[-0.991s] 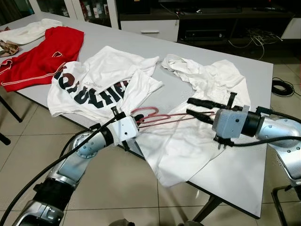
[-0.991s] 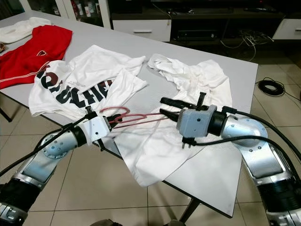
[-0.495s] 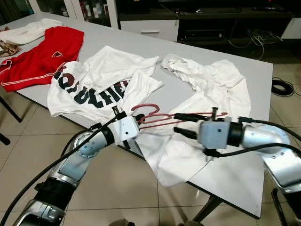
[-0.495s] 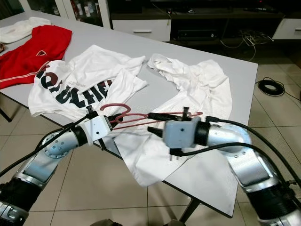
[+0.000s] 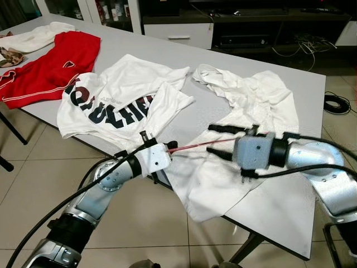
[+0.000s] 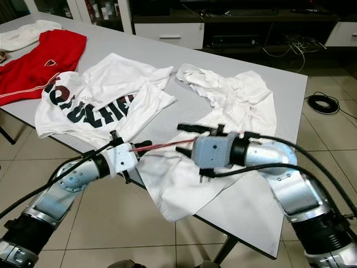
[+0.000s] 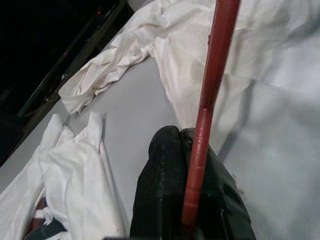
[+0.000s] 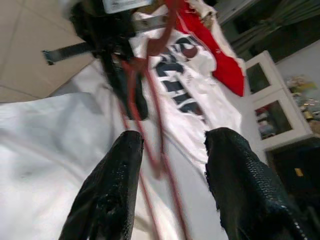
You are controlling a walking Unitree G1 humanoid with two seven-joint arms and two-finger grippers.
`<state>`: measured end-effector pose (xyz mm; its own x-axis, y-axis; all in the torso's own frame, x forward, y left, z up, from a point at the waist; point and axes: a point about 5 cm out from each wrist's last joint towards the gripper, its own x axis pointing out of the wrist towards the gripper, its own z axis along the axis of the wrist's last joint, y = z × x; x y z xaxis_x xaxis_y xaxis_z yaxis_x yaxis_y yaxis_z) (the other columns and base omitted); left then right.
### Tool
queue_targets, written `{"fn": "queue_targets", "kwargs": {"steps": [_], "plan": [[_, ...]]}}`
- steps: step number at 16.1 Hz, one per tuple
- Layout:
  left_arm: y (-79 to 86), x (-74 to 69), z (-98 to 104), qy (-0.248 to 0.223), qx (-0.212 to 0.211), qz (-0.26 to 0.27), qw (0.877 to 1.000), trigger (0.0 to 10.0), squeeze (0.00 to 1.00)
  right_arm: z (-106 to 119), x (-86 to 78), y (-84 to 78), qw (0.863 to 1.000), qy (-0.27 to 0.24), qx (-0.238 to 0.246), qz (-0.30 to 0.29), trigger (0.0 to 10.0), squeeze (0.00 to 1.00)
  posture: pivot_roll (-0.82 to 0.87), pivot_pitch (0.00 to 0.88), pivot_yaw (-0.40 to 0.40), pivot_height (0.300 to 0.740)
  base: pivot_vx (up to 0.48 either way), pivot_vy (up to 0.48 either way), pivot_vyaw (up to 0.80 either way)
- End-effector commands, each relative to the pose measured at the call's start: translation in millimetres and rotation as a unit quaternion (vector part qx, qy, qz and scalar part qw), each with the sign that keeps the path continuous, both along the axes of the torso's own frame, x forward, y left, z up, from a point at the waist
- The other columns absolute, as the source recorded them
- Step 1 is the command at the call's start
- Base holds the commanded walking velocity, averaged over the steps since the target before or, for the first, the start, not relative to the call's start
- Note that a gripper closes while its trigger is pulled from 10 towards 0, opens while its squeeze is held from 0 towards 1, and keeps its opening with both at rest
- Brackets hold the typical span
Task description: Hang hanger
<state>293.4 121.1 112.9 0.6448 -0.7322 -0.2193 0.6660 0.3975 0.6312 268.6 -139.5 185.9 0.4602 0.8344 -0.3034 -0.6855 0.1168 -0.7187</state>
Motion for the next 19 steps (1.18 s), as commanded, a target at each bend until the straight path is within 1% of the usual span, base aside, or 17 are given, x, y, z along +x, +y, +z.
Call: {"fn": "queue_targets", "kwargs": {"steps": [1,6,7,8,9,15,19], "plan": [[-2.4,2.6,4.5,-0.012,0.006,-0.008,1.0,0.0,0.0,-3.2,1.5,4.3,1.0,0.01,-0.005,0.005,10.0,0.0,-0.1,0.0,0.078,0.736,0.0,0.0,0.0],[-3.7,1.9,4.1,-0.014,0.008,-0.01,1.0,0.0,0.0,-8.4,5.0,14.5,1.0,0.014,-0.008,0.019,10.0,0.0,-0.09,0.0,0.072,0.736,0.0,0.0,0.0],[-3.8,1.2,3.7,-0.015,0.008,-0.009,1.0,0.0,0.0,-9.0,5.8,15.4,1.0,0.015,-0.006,0.021,8.8,0.0,-0.09,0.0,0.067,0.736,0.0,0.0,0.0],[-3.7,0.9,3.5,-0.015,0.008,-0.009,1.0,0.0,0.0,-9.5,6.3,15.4,1.0,0.016,-0.007,0.022,4.8,0.0,-0.09,0.0,0.067,0.736,0.0,0.0,0.0],[-2.6,0.4,2.8,-0.015,0.009,-0.006,1.0,0.0,0.0,-10.3,6.9,15.0,1.0,0.017,-0.008,0.023,0.0,0.0,-0.09,0.0,0.067,0.736,0.0,0.0,0.0],[-2.1,2.1,3.2,-0.021,0.011,0.001,1.0,0.0,0.0,-13.4,6.5,12.5,0.999,0.017,-0.02,0.031,0.0,0.0,-0.09,0.0,0.065,0.736,0.0,0.0,0.0],[-3.1,4.1,3.9,-0.026,0.014,0.004,1.0,0.0,0.0,-14.0,4.9,14.5,0.999,0.014,-0.016,0.043,0.0,0.0,-0.09,0.0,0.066,0.736,0.0,0.0,0.0]]}}
